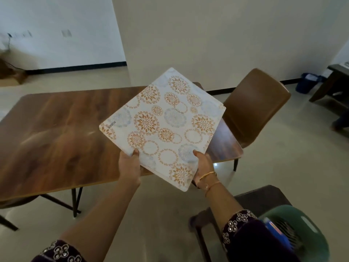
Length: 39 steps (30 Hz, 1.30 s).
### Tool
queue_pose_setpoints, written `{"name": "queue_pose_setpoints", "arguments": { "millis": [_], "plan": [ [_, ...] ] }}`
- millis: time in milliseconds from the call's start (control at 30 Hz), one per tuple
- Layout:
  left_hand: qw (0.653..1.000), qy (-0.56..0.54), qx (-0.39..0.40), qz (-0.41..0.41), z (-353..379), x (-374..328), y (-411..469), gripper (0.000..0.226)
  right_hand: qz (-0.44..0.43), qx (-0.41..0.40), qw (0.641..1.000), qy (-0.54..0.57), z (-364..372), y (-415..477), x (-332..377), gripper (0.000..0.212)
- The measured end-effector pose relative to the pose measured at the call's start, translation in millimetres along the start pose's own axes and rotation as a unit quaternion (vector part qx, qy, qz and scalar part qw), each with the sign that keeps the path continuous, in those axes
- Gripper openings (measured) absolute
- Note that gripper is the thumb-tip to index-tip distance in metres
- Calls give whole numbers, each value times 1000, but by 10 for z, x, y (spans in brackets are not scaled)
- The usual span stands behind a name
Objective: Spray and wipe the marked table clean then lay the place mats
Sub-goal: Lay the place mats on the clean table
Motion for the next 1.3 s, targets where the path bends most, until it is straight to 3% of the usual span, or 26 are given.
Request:
{"name": "queue_pose_setpoints", "arguments": {
  "millis": [100, 267, 400, 467, 633, 700, 800, 933, 1033, 1133, 1300],
  "plan": [
    [999, 13, 36, -8, -74, -71, 239, 27, -31, -62, 995, -66, 201, 155, 116, 28],
    [996, -15, 60, -63, -109, -108, 549, 28, -72, -68, 986, -134, 354, 348, 221, 24],
    [987, -36, 97, -124, -73, -76, 788, 41, -68, -37, 990, -121, 399, 579, 319, 26],
    [977, -75, 92, -176, -104, -95, 969, 46, -58, -28, 989, -130, 390, 780, 333, 29],
    [950, -140, 35, -276, -264, -220, 1502, 35, -4, 14, 993, -120, 326, 1286, 443, 37],
    [950, -110, 43, -289, -227, -276, 1731, 46, 20, 39, 992, -115, 297, 1524, 515, 37],
    [940, 35, 102, -325, 73, -319, 2097, 53, 57, 76, 986, -138, 309, 1907, 682, 39],
    [920, 198, 125, -313, 520, -289, 2505, 37, 107, 128, 968, -188, 361, 2282, 870, 35],
    [921, 161, 143, -325, 736, -172, 2645, 24, 125, 122, 958, -227, 314, 2567, 943, 38],
    [914, 165, 171, -328, 780, 13, 2753, 27, 146, 101, 953, -246, 254, 2798, 914, 42],
    [925, 225, 120, -280, 813, 167, 2910, 24, 121, 23, 929, -348, 183, 3105, 892, 33]
  ]
}}
Point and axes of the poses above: each hand's wrist, its own y-axis towards the middle knuckle, its own z-axis out of the palm, x = y × z, the point moved 5 cm from there along y, towards the middle knuckle, and after that the axes turned 10 degrees about -y, right-handed, at the moved point
